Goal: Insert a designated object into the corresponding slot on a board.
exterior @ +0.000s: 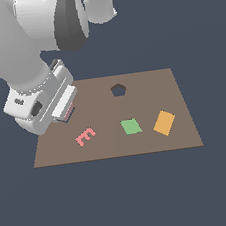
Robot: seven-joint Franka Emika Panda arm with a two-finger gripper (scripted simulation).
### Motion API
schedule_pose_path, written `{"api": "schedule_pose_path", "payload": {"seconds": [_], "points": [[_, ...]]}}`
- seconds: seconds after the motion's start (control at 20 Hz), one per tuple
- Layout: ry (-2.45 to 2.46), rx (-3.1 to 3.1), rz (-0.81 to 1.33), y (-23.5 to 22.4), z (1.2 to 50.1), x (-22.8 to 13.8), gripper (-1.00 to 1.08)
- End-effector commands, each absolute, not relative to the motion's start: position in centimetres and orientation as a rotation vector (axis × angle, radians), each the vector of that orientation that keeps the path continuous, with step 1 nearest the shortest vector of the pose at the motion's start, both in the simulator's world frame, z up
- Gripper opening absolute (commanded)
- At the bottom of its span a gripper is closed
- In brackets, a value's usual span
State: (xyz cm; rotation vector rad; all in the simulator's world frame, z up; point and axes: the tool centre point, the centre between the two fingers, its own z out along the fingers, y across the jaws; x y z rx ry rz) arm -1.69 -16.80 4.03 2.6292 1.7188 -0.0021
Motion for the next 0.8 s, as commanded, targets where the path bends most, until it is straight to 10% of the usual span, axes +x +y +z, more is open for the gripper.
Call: {"api": "schedule_pose_path", "payload": {"seconds": [0.0, 0.25, 0.3, 0.75], "points": [[1.719, 2.629, -0.002, -16.8, 3.9, -1.66, -1.0], [1.721, 2.627, -0.002, -16.79, 3.08, -1.6, -1.0], [1.721, 2.627, -0.002, -16.79, 3.08, -1.6, 1.0], [1.721, 2.627, -0.002, -16.79, 3.08, -1.6, 1.0]]}}
